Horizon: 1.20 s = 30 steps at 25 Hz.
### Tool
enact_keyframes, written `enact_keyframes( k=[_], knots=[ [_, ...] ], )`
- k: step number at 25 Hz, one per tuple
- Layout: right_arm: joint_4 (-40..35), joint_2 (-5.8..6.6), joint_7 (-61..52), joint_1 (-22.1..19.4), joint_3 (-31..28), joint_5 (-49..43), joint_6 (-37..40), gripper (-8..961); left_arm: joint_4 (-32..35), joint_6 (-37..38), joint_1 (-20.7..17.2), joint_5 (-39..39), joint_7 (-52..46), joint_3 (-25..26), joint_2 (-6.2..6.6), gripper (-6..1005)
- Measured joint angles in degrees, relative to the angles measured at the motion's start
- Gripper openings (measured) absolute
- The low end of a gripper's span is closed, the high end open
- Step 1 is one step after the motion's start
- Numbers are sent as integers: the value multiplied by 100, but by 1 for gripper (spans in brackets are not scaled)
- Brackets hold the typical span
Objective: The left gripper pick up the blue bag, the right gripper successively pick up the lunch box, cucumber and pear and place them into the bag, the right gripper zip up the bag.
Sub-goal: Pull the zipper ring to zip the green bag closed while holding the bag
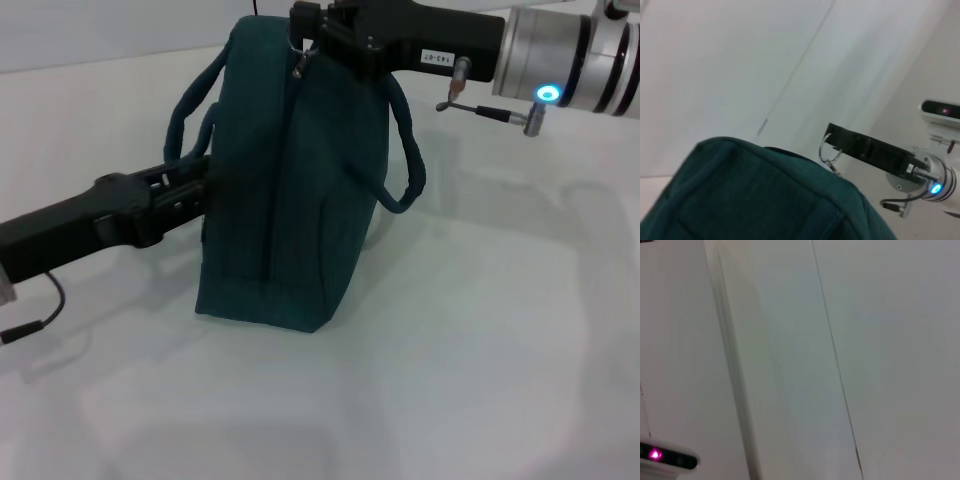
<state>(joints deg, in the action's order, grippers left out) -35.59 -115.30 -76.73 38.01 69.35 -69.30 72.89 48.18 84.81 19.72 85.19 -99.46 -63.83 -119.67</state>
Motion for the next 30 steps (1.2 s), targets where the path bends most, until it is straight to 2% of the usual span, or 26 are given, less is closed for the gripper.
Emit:
enact_keyframes(
  k=[8, 16, 30],
  knots=[
    [-10, -1, 1, -121, -10, 28, 181, 15, 378, -292, 97, -21, -641, -365, -7, 399],
    [-55, -6, 0, -231, -29, 58, 351, 16, 392, -806, 185, 33, -843, -742, -8, 395],
    [-67, -11, 0, -260, -54, 199, 389, 16, 341, -994, 64, 11, -416, -710, -3, 167]
  ],
)
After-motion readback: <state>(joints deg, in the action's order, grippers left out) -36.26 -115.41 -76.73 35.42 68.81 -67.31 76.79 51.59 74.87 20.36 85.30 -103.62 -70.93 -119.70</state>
